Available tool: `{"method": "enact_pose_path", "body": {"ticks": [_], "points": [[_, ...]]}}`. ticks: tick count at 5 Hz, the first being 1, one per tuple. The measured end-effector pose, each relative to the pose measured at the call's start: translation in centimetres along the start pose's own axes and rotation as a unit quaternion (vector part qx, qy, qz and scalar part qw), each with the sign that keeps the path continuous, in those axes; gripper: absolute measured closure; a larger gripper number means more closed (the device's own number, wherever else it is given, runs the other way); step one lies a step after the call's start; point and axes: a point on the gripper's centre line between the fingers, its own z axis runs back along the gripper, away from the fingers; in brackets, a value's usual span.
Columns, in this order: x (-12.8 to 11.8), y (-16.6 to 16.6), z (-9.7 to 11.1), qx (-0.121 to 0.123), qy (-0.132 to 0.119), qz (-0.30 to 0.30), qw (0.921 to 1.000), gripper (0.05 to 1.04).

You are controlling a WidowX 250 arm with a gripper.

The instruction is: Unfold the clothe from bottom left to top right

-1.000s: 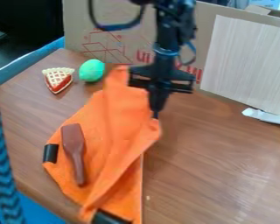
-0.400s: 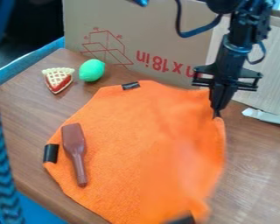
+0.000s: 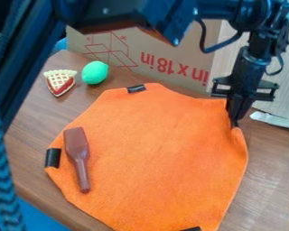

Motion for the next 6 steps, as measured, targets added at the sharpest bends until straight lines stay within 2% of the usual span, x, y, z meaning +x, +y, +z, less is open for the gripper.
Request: {"method": "enact_pose_path", "body": {"ticks": [1,2,3,4,5,6], "points": [[0.1,-0.1,-1.0,-0.006,-0.008,-0.007,0.9999,0.867],[-0.8,1.1,-2.3,0.002,-0.012,-0.035,0.9993,0.613],[-1.1,2.3,0.0,-0.051,-0.047,-0.075,0.9948,0.305],[-0.5,4.4,4.1,-0.169,-0.112,-0.137,0.9696,0.097],[-0.1,8.1,9.5,-0.250,-0.175,-0.198,0.9314,0.083],[-0.5,13.2,12.4,-0.199,-0.208,-0.267,0.9199,0.083]]}}
